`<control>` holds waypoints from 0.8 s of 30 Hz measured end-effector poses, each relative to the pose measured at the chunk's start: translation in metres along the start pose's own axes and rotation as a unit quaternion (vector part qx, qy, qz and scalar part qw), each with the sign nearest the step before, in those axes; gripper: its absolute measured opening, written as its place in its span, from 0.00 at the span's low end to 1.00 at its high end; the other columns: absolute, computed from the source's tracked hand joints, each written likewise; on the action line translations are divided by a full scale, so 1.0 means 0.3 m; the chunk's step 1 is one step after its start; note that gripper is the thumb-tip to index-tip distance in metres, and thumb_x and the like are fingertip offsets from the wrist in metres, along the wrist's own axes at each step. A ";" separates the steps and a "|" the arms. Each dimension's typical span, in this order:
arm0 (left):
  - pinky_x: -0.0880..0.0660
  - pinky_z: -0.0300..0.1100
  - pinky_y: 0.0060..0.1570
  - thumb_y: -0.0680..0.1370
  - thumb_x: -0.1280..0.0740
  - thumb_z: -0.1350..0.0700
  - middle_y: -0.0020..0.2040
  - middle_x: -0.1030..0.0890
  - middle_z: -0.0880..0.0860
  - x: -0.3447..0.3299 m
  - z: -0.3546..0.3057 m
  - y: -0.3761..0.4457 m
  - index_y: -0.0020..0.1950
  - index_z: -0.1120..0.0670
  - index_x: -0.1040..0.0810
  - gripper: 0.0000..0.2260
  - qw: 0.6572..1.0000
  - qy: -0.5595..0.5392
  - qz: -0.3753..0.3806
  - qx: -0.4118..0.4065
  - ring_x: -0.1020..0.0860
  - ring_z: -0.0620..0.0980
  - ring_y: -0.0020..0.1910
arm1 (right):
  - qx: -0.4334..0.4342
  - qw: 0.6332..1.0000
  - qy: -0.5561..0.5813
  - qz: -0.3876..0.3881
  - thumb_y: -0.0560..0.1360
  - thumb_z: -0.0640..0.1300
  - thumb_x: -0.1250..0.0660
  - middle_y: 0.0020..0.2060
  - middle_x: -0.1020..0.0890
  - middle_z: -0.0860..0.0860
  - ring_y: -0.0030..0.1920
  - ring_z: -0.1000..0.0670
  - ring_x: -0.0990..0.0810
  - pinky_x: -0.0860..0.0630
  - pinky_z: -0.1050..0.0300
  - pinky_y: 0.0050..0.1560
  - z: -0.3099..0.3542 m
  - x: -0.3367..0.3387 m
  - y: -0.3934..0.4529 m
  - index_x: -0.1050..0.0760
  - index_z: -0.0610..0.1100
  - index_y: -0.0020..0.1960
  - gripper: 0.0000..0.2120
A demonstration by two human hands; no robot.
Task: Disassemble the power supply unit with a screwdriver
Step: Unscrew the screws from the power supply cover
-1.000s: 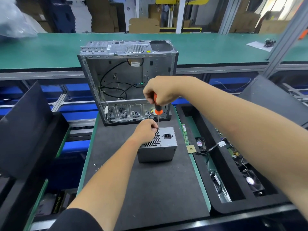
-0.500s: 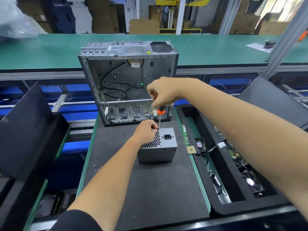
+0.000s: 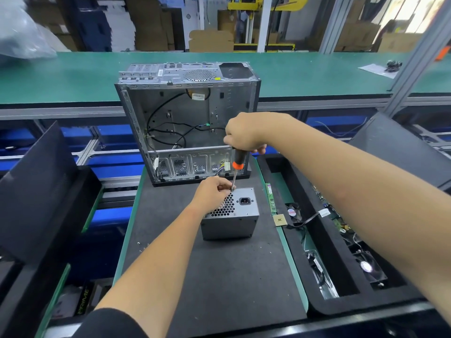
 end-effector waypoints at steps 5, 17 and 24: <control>0.26 0.38 0.48 0.74 0.31 0.61 0.40 0.18 0.47 -0.008 -0.004 -0.001 0.43 0.51 0.18 0.05 1.000 0.005 -0.006 0.004 0.22 0.43 0.42 | 0.074 0.997 0.039 0.000 0.69 0.37 0.31 0.41 0.22 0.51 0.37 0.52 0.26 0.29 0.57 0.35 0.001 0.021 -0.027 0.24 0.43 0.47 0.08; 0.27 0.47 0.52 0.74 0.35 0.61 0.42 0.22 0.48 -0.029 -0.020 0.004 0.39 0.48 0.24 0.09 0.995 0.094 -0.009 -0.013 0.25 0.52 0.48 | 0.004 0.999 -0.002 -0.042 0.72 0.43 0.36 0.28 0.20 0.43 0.25 0.44 0.21 0.25 0.58 0.29 -0.019 0.042 -0.046 0.29 0.40 0.37 0.08; 0.23 0.49 0.48 0.74 0.35 0.62 0.38 0.21 0.44 -0.021 -0.040 0.015 0.36 0.48 0.23 0.10 0.994 0.110 -0.006 0.006 0.24 0.45 0.39 | -0.016 0.992 0.014 -0.125 0.76 0.44 0.40 0.31 0.23 0.44 0.32 0.41 0.19 0.28 0.57 0.31 -0.054 0.047 -0.030 0.34 0.43 0.37 0.10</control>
Point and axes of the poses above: each hand's wrist, its own y-axis towards the middle knuckle, its own x-axis out of the back of the hand, z = x × y, the point moved 3 cm from there along y, towards the middle knuckle
